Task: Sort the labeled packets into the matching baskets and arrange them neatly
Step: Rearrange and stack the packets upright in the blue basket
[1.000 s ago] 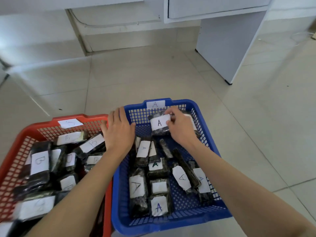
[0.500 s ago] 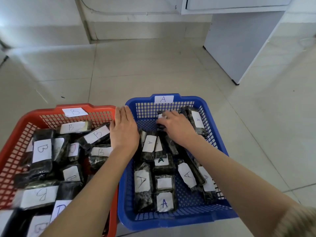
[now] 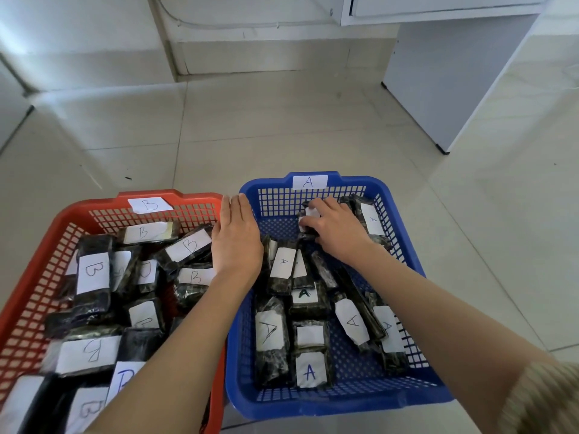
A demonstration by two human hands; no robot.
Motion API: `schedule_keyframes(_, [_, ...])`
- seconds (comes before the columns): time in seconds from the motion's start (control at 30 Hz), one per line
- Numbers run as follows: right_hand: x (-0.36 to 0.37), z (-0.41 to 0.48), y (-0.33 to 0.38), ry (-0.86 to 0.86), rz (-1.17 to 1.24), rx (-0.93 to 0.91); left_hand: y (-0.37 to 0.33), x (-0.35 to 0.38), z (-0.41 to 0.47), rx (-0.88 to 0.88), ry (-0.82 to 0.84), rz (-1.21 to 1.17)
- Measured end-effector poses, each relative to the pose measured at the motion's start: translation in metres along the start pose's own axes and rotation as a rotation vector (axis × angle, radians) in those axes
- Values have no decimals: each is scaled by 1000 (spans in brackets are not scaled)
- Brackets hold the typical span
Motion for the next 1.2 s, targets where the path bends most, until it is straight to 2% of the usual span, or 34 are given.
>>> schedule_keyframes(0.1, [-16,-4,9,-95,355,100,1,0,1,-10,-10,-32])
schedule_keyframes(0.17, [-19,-5,27,92,531,57,3,-1,2,-13,-20,-66])
schedule_keyframes(0.23, [-12,-7,44,356,471,6,4,-1,2,-12,-29,-98])
schedule_keyframes(0.3, [-9,-7,46,447,458,17,4,-1,2,-11,-33,-112])
schedule_keyframes(0.4, [-13,-4,45,407,620,52,3,-2,1,-5,-38,-121])
schedule_keyframes(0.57, [-28,-28,16,348,1205,269,5,-1,3,-8,-42,-136])
schedule_keyframes(0.63, [-30,-46,3,398,1167,246,5,-1,3,0,-45,-141])
schedule_keyframes(0.73, [-21,-71,6,495,913,145,4,0,3,13,-48,-139])
schedule_keyframes(0.83, [-27,-55,16,238,827,167,7,4,6,50,-49,-102])
schedule_keyframes(0.9, [-27,-24,29,164,811,133,7,3,8,80,-54,-132])
schedule_keyframes(1.03, [-11,27,63,373,619,-84,12,-23,-2,86,-82,-434])
schedule_keyframes(1.13, [-8,38,61,488,687,-54,18,-46,-20,244,-95,-307])
schedule_keyframes(1.2, [-11,38,55,541,704,-39,18,-49,-31,358,69,-154])
Point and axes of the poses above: each hand's wrist, its own z-axis towards the middle knuckle, its own x-axis out of the palm, y = z × x, the point moved 4 cm from there along z, towards the middle knuckle, and after that the axes turned 11 degrees about -z, right-handed, at the moved point
